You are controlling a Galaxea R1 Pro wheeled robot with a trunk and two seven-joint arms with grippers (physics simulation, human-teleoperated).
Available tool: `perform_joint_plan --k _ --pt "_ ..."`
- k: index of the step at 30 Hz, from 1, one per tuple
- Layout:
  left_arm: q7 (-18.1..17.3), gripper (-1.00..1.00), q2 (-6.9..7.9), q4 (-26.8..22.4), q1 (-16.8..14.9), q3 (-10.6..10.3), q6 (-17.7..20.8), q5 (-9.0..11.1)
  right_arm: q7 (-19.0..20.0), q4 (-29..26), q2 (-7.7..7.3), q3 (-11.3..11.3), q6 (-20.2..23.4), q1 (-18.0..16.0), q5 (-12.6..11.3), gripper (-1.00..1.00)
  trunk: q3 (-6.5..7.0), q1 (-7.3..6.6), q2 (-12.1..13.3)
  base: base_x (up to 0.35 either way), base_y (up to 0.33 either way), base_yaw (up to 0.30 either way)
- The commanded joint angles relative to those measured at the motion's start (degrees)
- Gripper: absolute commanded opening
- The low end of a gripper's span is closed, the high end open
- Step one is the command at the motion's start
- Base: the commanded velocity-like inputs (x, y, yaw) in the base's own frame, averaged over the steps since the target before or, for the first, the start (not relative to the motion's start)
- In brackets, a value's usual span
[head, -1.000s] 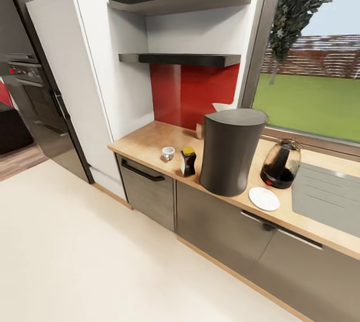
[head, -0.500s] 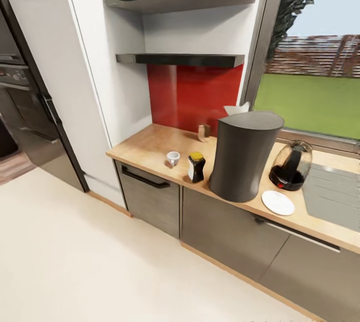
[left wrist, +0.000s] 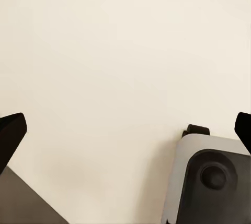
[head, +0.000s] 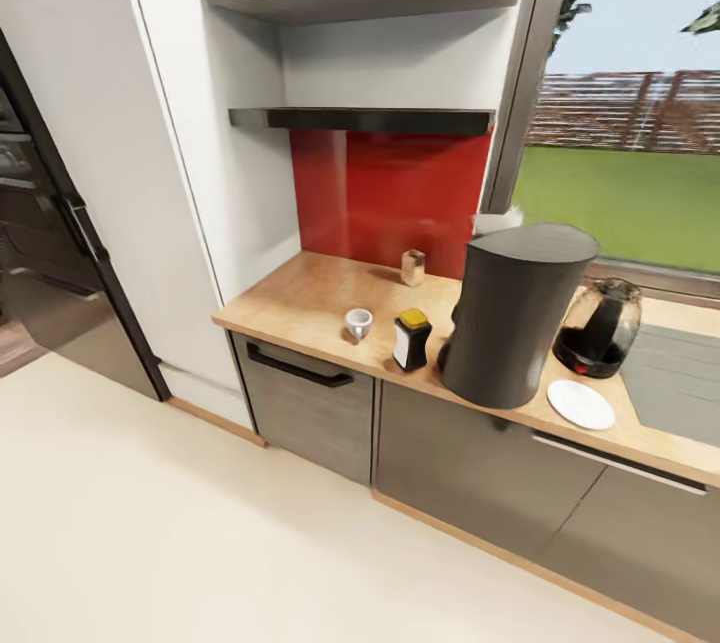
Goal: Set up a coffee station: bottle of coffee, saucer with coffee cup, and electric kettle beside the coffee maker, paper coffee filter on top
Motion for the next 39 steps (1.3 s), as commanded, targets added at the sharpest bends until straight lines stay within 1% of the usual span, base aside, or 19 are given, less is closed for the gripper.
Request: perform_joint_plan --k 1,27,39 --pt "0.4 1.00 0.06 -0.1 0.0 -0.5 -0.1 0.3 -0.2 0.1 0.04 0.5 -0.2 -0.1 -0.6 1.00 -0.10 0.04 -0.1 0.097 0.331 0.000" --pt "0.4 1.00 0.01 -0.1 0.0 -0.6 -0.1 0.3 -0.3 0.1 -0.02 0.4 -0.3 0.1 -0.6 1.00 -0.10 0.04 -0.1 0.100 0.331 0.000" --pt "0.4 1.00 -0.03 -0.1 0.0 -0.6 -0.1 0.3 -0.2 0.1 -0.02 0.4 -0.3 0.1 -0.6 1.00 -0.10 0.04 -0.1 0.100 0.331 -0.227"
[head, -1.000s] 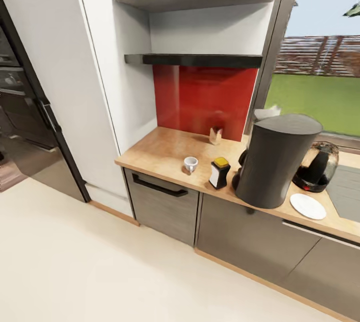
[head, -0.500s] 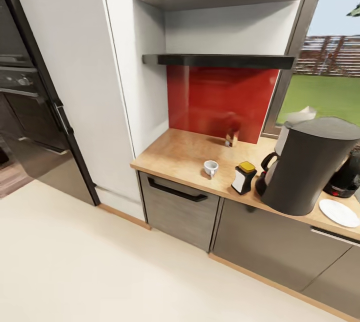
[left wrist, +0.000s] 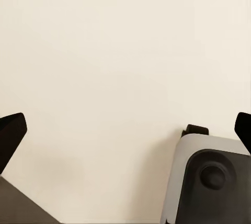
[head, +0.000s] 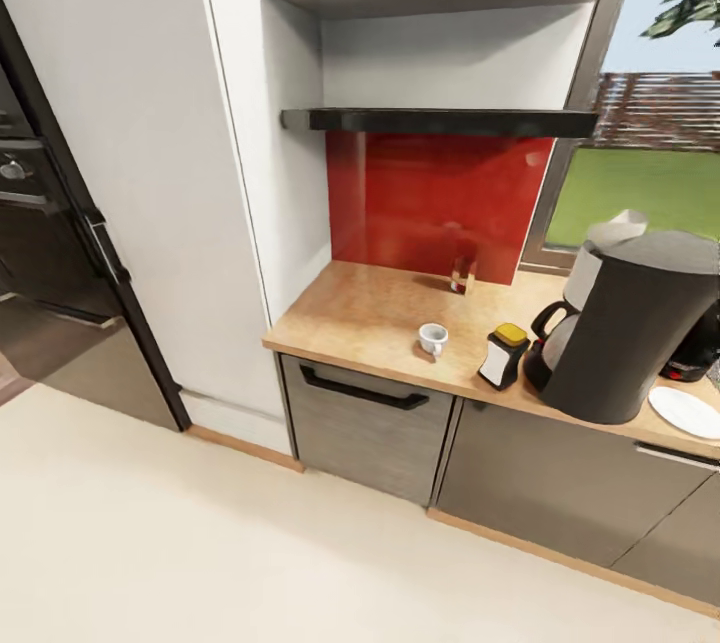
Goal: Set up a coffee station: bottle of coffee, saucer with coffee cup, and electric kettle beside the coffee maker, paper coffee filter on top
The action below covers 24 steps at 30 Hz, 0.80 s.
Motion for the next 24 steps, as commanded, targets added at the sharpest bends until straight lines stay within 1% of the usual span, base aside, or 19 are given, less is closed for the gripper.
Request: perform_joint_plan --k 1,13,17,20,24 --pt "0.4 1.00 0.06 -0.1 0.0 -0.5 -0.1 0.3 -0.2 0.1 0.03 0.5 -0.2 -0.1 -0.6 1.00 -0.10 0.04 -0.1 0.100 0.331 -0.265" --pt "0.4 1.00 0.06 -0.1 0.0 -0.5 -0.1 0.3 -0.2 0.1 0.03 0.5 -0.3 -0.1 -0.6 1.00 -0.10 0.04 -0.1 0.100 0.331 -0.252" --pt "0.4 1.00 0.06 0.0 0.0 -0.5 -0.1 0.3 -0.2 0.1 0.03 0.5 -0.2 -0.1 -0.5 1.00 -0.10 0.04 -0.1 0.110 0.331 -0.011" --pt "0.4 1.00 0.06 0.0 0.0 -0.5 -0.2 0.3 -0.3 0.1 0.08 0.5 -0.2 -0.1 -0.5 1.00 -0.10 0.04 -0.1 0.221 0.266 0.000" --pt "0.4 1.00 -0.03 0.0 0.0 -0.6 -0.2 0.3 -0.3 0.1 0.24 0.6 -0.2 -0.1 -0.5 1.00 -0.10 0.04 -0.1 0.151 0.145 0.000"
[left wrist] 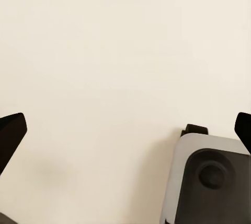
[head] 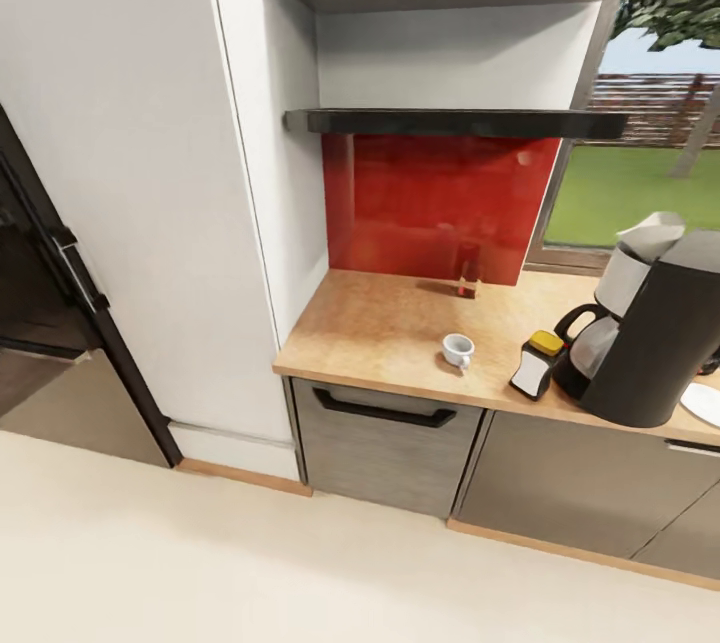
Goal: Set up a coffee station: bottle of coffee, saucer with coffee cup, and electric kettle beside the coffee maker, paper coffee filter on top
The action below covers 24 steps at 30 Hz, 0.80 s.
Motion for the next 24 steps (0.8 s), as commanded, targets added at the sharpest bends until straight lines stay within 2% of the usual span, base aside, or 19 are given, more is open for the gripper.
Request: perform_joint_plan --k 1,24 --pt "0.4 1.00 0.02 -0.1 0.0 -0.5 -0.1 0.3 -0.2 0.1 0.08 0.5 -0.2 0.0 -0.6 1.00 -0.10 0.04 -0.1 0.091 0.065 0.000" --pt "0.4 1.00 0.06 0.8 0.0 -0.4 -0.3 0.3 -0.3 0.1 0.08 0.4 -0.3 0.0 -0.7 1.00 -0.10 0.04 -0.1 0.007 0.005 -0.001"
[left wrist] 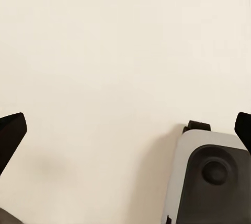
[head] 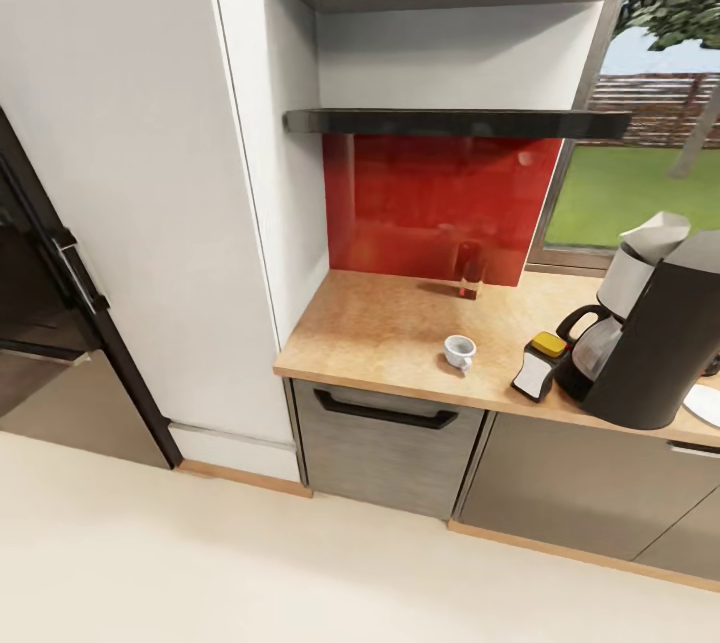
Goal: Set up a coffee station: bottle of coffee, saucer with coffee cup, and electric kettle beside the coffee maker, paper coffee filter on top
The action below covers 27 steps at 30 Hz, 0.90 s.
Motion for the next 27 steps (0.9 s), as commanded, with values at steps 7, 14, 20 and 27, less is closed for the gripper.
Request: perform_joint_plan --k 7,14,20,27 --pt "0.4 1.00 0.14 0.0 0.0 -0.5 -0.1 0.3 -0.1 0.1 -0.03 0.5 -0.2 0.0 -0.6 1.00 -0.10 0.03 -0.1 0.000 0.000 -0.197" --pt "0.5 1.00 0.11 1.0 0.0 -0.6 -0.1 0.3 0.0 0.0 -0.04 0.4 -0.2 0.0 -0.6 1.00 -0.10 0.03 -0.1 0.000 0.000 -0.260" --pt "0.5 1.00 0.07 3.9 -0.1 -0.7 0.2 -1.5 0.0 0.0 -0.03 0.4 -0.2 0.0 -0.7 1.00 -0.10 0.03 -0.1 0.000 0.000 -0.264" --pt "1.1 1.00 -0.30 7.2 -0.1 -0.6 0.6 -3.4 0.0 0.0 0.36 0.4 -0.2 0.0 -0.8 1.00 -0.10 0.03 -0.1 0.000 0.000 -0.264"
